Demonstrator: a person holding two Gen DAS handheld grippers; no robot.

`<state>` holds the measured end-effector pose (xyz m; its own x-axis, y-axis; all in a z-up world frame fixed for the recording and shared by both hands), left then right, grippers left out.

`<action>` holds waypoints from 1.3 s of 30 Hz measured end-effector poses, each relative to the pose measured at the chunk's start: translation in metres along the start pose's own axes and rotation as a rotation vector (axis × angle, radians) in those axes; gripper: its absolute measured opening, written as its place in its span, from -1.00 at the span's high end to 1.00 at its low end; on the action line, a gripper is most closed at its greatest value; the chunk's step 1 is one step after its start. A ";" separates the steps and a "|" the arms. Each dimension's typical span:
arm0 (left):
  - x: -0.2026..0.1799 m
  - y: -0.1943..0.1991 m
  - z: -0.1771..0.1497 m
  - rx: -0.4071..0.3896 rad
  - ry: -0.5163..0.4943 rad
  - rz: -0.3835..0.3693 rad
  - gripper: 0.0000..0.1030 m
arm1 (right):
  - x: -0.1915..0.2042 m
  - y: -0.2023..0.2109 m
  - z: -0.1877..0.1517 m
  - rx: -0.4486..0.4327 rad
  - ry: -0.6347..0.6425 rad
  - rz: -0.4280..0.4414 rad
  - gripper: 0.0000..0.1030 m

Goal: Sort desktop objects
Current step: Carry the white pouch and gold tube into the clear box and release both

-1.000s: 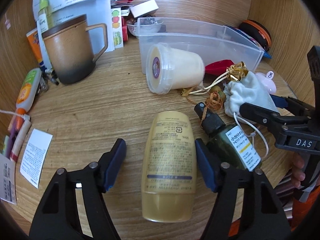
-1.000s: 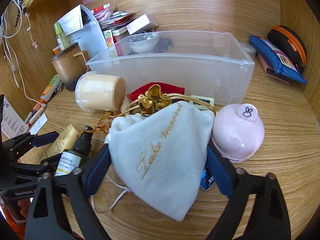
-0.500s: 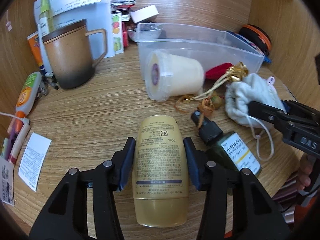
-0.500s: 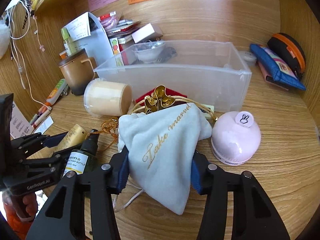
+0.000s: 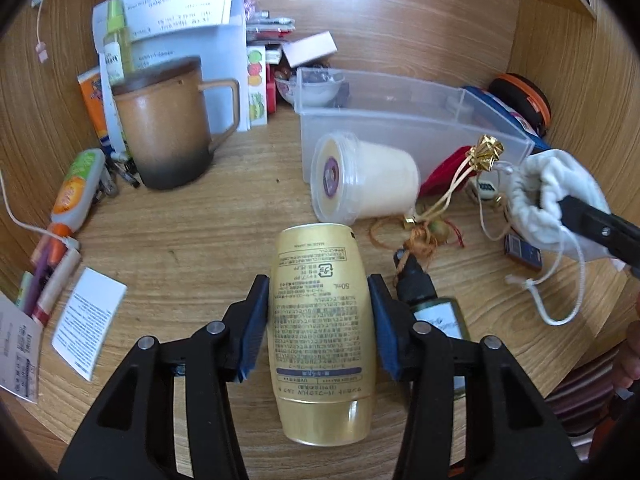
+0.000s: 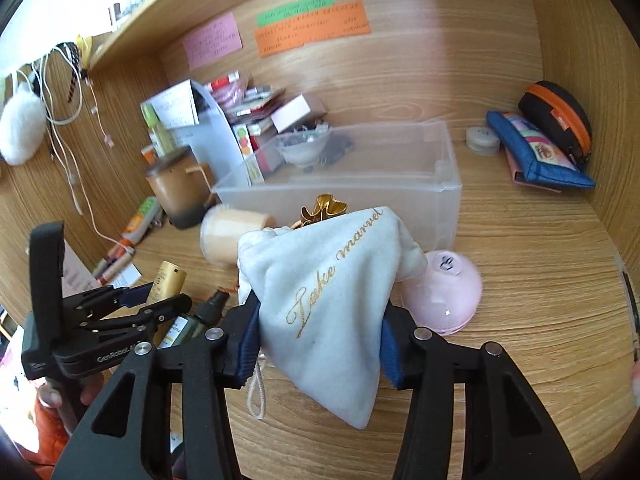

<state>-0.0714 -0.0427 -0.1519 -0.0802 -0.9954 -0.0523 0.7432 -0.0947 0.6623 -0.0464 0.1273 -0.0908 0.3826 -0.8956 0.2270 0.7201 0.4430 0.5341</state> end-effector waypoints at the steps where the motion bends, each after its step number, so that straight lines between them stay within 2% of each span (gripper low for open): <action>1: 0.000 0.001 0.003 -0.007 0.002 0.001 0.07 | 0.000 0.003 0.002 -0.007 -0.001 0.005 0.12; 11: -0.004 0.019 0.031 -0.083 0.010 -0.009 0.13 | -0.004 0.025 0.020 -0.065 0.010 0.005 0.12; 15: -0.009 0.022 0.045 -0.109 -0.010 -0.031 0.34 | -0.005 0.033 0.029 -0.094 0.019 0.006 0.12; 19: -0.013 0.007 0.046 -0.074 -0.017 -0.050 0.42 | -0.007 0.033 0.034 -0.106 0.015 0.003 0.12; 25: -0.012 -0.001 0.043 -0.054 -0.009 -0.075 0.42 | -0.011 0.028 0.030 -0.089 0.013 0.000 0.12; 31: -0.007 -0.033 0.033 0.044 -0.002 -0.057 0.42 | -0.011 0.022 0.028 -0.080 0.011 0.009 0.12; 34: -0.010 -0.033 0.034 0.042 -0.007 -0.065 0.47 | -0.012 0.019 0.028 -0.074 0.013 0.006 0.12; 39: -0.010 -0.016 0.043 -0.016 -0.005 -0.051 0.51 | -0.017 0.019 0.034 -0.080 -0.007 0.028 0.12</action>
<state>-0.1111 -0.0306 -0.1293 -0.1215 -0.9892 -0.0825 0.7484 -0.1459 0.6470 -0.0591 0.1496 -0.0567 0.3991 -0.8831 0.2467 0.7532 0.4692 0.4610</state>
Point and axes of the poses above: each gripper's, at about its wrist camera, not at the fingertips, and y roughly against the way its jaws point, x to its left, z to its top, the point moved 7 cm from there along -y, roughly the way its jaws point, and after that the axes turned 4 degrees about -x, right-handed, at the moved point
